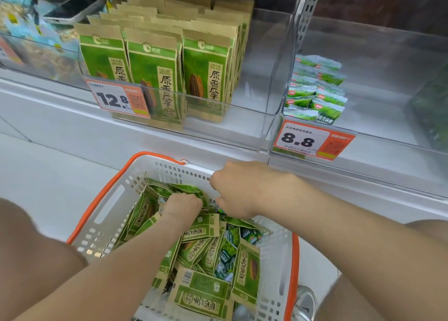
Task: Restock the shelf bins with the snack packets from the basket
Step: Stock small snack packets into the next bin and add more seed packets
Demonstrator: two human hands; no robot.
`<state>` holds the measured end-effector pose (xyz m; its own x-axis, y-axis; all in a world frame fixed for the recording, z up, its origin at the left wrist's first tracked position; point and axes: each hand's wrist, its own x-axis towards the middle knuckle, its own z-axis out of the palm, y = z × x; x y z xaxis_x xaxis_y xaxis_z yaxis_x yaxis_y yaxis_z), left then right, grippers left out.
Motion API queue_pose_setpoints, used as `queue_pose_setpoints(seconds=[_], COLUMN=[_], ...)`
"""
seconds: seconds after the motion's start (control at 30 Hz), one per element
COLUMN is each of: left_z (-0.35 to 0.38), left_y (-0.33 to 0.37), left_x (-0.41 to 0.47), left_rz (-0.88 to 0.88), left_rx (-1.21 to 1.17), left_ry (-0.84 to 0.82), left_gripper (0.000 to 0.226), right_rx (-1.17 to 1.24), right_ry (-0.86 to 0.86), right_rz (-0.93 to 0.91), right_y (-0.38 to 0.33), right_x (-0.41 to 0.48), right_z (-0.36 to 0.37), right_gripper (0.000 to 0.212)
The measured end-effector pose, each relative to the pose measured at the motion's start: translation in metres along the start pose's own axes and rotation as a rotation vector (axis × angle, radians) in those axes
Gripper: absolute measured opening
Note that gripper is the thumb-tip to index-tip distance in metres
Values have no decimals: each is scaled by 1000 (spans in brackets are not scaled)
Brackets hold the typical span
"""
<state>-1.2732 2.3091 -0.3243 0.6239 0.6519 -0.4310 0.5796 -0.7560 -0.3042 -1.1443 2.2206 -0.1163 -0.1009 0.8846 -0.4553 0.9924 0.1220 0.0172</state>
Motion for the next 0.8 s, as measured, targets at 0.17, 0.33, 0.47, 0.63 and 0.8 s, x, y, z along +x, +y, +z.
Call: queue_pose_setpoints(seconds=[0.17, 0.33, 0.47, 0.63, 0.8], left_z=[-23, -64, -97, -128, -131], left_y=[-10, -25, -44, -54, -65], left_x=[-5, -6, -31, -77, -100], left_rz=[6, 103, 163, 239, 157], left_rx=[-165, -450, -1013, -1484, -1572], left_ry=[72, 82, -43, -135, 11], left_gripper=[27, 11, 19, 15, 21], right_rx=[7, 15, 43, 131, 41], right_ry=[-48, -76, -46, 69, 206], right_rz=[44, 57, 49, -21, -152], right_y=[10, 28, 37, 32, 29], right_x=[-5, -13, -23, -30, -46], right_z=[-1, -11, -16, -4, -8], right_gripper=[19, 15, 46, 54, 88])
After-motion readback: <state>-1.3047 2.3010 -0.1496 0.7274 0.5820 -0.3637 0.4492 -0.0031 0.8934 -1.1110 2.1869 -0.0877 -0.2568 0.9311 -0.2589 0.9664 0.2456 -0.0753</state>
